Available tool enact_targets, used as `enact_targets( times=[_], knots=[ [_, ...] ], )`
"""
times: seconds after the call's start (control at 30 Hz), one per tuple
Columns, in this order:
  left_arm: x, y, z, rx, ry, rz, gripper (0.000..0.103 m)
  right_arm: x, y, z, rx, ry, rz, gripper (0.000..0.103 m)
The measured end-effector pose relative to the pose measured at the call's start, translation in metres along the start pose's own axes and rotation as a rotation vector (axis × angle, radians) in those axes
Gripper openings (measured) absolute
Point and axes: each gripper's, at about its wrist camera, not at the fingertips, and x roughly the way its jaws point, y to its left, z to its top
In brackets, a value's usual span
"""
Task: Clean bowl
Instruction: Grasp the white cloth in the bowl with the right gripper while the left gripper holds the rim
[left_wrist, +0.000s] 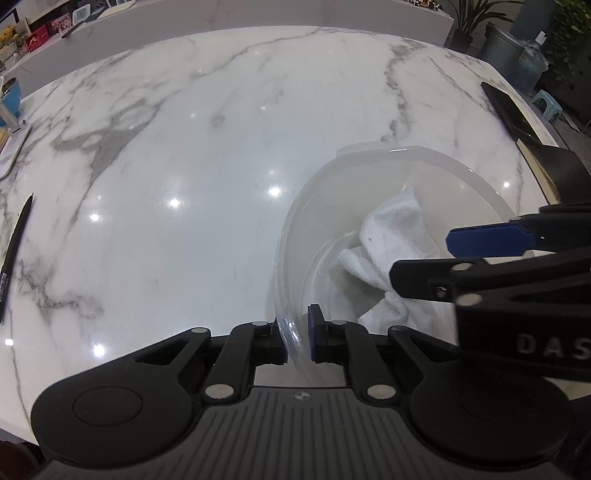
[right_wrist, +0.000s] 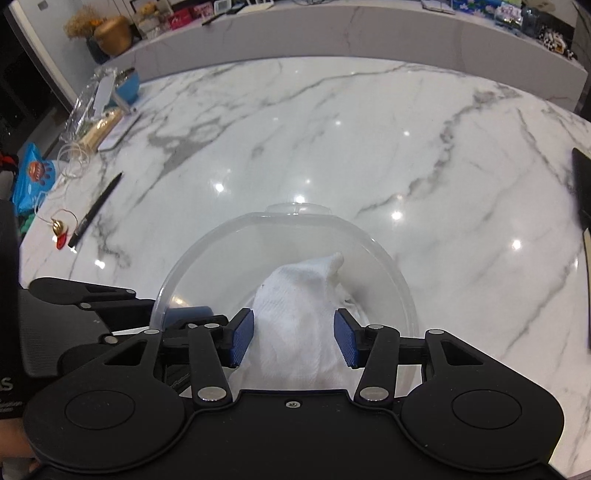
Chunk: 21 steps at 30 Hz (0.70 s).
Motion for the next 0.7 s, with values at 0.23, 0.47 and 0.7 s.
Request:
enact_targets(
  times=[0.23, 0.47, 0.7],
  knots=[
    [0.000, 0.001, -0.001, 0.011, -0.008, 0.007, 0.009, 0.019, -0.001, 0.006, -0.021, 0.037, -0.018, 0.049],
    [0.000, -0.002, -0.003, 0.034, -0.011, 0.010, 0.009, 0.024, 0.007, 0.007, -0.075, 0.059, -0.045, 0.027],
    [0.000, -0.001, -0.004, 0.031, -0.006, -0.003, 0.009, 0.025, 0.007, 0.006, -0.084, 0.062, -0.047, 0.015]
  ],
)
